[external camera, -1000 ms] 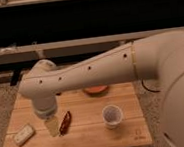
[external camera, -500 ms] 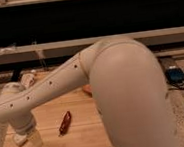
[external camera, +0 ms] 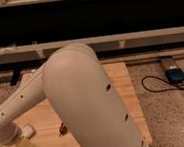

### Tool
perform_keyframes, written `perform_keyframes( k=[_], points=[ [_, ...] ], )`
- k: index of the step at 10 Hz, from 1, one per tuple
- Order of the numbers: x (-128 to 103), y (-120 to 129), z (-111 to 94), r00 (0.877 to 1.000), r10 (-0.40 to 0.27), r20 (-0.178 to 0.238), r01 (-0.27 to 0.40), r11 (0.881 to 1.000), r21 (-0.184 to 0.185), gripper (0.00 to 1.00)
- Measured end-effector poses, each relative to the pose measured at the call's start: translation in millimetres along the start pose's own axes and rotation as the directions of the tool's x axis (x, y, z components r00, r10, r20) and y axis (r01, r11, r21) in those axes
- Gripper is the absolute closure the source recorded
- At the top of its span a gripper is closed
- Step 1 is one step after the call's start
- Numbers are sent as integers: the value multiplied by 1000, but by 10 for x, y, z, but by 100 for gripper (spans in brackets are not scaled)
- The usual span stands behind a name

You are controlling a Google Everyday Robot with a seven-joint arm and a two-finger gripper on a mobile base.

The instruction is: Place the white sponge in the ceramic cup

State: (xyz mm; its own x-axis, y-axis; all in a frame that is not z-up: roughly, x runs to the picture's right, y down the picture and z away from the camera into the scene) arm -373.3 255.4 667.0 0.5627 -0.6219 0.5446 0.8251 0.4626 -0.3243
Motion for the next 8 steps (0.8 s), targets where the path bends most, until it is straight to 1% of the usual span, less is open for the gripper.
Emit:
perform_keyframes(
  k=[2,4,5,6,8],
  points=[
    [42,-187,4,1000,1,14,-1,1000,-2,20],
    [60,-458,66,999,10,33,-10,1000,-5,20],
    [46,-580,134,999,10,41,-10,1000,-9,20],
    [61,-664,267,999,17,49,-16,1000,-20,20],
    [114,-753,481,998,31,60,-29,999,-35,20]
  ],
)
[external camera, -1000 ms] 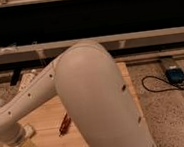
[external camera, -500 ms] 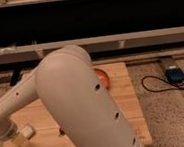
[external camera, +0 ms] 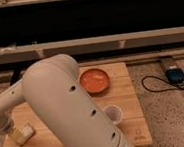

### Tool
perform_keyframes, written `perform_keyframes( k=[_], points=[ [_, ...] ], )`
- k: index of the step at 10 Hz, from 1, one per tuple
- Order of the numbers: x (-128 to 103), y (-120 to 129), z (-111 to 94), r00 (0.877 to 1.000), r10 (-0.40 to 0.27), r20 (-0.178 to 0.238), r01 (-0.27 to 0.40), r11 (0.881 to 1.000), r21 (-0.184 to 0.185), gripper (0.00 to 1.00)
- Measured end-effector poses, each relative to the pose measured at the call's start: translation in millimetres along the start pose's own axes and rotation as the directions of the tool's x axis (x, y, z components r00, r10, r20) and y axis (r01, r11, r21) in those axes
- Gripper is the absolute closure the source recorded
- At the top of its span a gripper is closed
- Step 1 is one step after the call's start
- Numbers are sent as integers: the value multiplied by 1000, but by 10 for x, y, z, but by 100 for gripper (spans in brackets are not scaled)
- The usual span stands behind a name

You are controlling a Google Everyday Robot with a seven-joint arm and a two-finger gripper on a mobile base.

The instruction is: Place the white sponge in the ceramic cup

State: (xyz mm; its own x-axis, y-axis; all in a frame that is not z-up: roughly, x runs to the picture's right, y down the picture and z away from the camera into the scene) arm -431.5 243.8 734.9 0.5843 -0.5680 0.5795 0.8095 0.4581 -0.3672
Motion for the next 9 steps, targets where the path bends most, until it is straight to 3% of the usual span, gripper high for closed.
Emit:
perform_keyframes(
  k=[3,6,9],
  points=[
    [108,-4,194,1000,24,11,-24,1000,-14,20],
    [292,41,246,998,63,18,-63,998,13,20],
    [335,73,326,997,73,21,-74,997,30,20]
  ],
)
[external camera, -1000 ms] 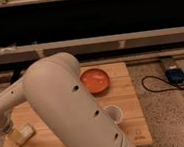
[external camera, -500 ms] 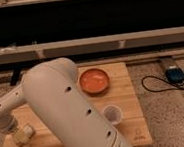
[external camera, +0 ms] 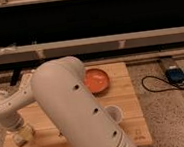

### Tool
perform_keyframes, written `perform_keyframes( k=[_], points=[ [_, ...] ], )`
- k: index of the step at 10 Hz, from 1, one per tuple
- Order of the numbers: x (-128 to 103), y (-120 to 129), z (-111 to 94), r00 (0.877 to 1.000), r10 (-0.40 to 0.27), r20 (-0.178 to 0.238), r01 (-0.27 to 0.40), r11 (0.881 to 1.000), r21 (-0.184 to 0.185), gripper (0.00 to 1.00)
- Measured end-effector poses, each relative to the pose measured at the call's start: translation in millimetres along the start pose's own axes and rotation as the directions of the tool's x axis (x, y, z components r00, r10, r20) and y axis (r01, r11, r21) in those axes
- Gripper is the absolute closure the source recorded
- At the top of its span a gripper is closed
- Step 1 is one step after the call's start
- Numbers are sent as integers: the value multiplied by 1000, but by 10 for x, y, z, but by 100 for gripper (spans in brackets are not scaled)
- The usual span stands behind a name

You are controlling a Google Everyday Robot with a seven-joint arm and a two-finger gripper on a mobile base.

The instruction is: Place the white sponge in the ceramic cup

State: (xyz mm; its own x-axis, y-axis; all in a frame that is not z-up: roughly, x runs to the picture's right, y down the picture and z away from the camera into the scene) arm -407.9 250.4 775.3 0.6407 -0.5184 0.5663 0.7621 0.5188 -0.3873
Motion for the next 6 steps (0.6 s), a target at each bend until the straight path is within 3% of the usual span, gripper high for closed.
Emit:
perform_keyframes(
  k=[6],
  points=[
    [-129,89,-1,999,-36,0,36,999,2,20]
  ],
)
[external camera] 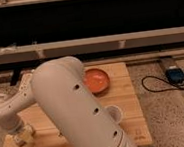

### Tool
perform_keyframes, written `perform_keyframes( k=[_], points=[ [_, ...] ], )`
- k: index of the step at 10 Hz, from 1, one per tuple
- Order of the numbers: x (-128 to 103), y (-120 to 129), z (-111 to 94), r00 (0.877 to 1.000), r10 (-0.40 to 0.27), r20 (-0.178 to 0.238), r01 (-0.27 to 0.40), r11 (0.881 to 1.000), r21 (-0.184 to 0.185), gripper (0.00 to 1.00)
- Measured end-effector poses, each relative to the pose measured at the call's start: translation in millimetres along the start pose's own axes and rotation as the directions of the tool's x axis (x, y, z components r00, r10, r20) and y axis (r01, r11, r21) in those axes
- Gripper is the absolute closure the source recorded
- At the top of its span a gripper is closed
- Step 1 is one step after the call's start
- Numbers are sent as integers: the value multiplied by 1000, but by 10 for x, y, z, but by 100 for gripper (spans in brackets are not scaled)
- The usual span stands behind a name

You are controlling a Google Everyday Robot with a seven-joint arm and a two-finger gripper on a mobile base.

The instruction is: Place the white sponge in the ceramic cup

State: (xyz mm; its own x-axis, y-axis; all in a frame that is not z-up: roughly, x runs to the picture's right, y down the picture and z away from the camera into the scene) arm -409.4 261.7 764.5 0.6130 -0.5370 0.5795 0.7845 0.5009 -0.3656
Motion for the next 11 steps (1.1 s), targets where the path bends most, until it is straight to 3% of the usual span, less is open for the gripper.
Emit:
perform_keyframes(
  k=[3,8,11],
  points=[
    [-146,23,18,999,-44,11,44,999,-19,20],
    [-143,7,162,999,-45,8,46,997,-57,22],
    [-144,-2,151,999,-46,13,46,997,-57,48]
  ],
)
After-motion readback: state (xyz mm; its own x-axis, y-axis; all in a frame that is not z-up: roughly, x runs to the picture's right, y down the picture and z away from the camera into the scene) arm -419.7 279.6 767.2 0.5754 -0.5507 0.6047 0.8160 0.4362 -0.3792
